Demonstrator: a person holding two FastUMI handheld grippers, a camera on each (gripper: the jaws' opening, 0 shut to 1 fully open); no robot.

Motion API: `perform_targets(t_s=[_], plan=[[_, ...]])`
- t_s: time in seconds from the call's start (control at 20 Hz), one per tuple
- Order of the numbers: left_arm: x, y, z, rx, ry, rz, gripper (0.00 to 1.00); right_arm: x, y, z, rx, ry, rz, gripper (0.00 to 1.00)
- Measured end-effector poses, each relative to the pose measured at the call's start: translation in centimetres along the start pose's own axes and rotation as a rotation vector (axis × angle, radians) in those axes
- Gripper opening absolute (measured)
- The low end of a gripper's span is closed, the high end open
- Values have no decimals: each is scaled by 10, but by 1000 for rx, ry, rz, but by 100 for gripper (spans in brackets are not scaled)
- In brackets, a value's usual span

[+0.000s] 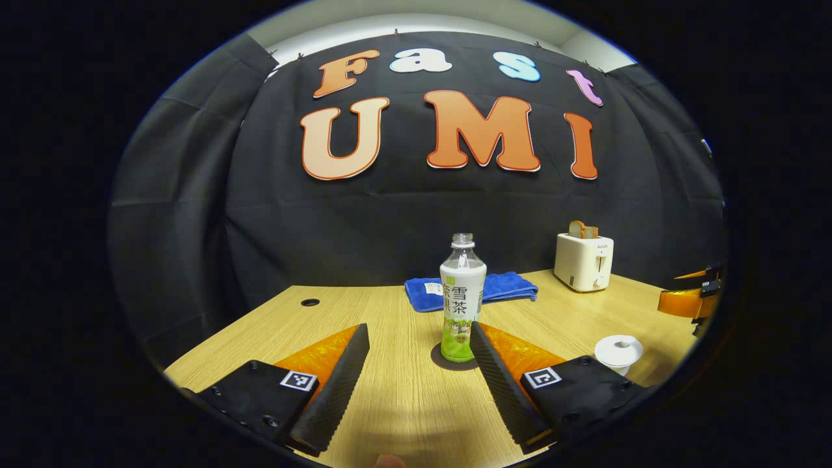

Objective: Open the teacup lid with one hand, grasp the water bottle and pour water into the teacup with the other hand; after pouring, place the water bottle on the coaster and then close the teacup lid.

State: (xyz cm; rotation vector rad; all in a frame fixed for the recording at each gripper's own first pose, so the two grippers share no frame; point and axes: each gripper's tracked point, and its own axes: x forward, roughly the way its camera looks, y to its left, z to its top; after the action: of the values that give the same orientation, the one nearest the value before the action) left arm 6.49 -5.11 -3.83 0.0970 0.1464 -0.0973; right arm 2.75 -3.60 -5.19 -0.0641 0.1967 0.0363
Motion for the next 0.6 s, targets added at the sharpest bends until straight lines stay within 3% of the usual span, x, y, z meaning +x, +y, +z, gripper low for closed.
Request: perform_targets(t_s=[0.35, 0.4, 0.45, 0.55, 0.6], plan=[[-9, 5, 1, -15, -6, 29, 99, -18, -27, 19, 16, -66, -38, 96], [-11, 6, -2, -27, -3, 30, 95, -20, -28, 22, 19, -73, -38, 96], [-12, 8, -3, -37, 0, 33, 100, -21, -29, 24, 21, -79, -38, 96], [-12, 13, -4, -39, -1, 44, 95, -23, -31, 27, 20, -91, -38, 96], [-13, 16, -3, -32, -2, 56, 99, -24, -31, 29, 20, -100, -38, 96]])
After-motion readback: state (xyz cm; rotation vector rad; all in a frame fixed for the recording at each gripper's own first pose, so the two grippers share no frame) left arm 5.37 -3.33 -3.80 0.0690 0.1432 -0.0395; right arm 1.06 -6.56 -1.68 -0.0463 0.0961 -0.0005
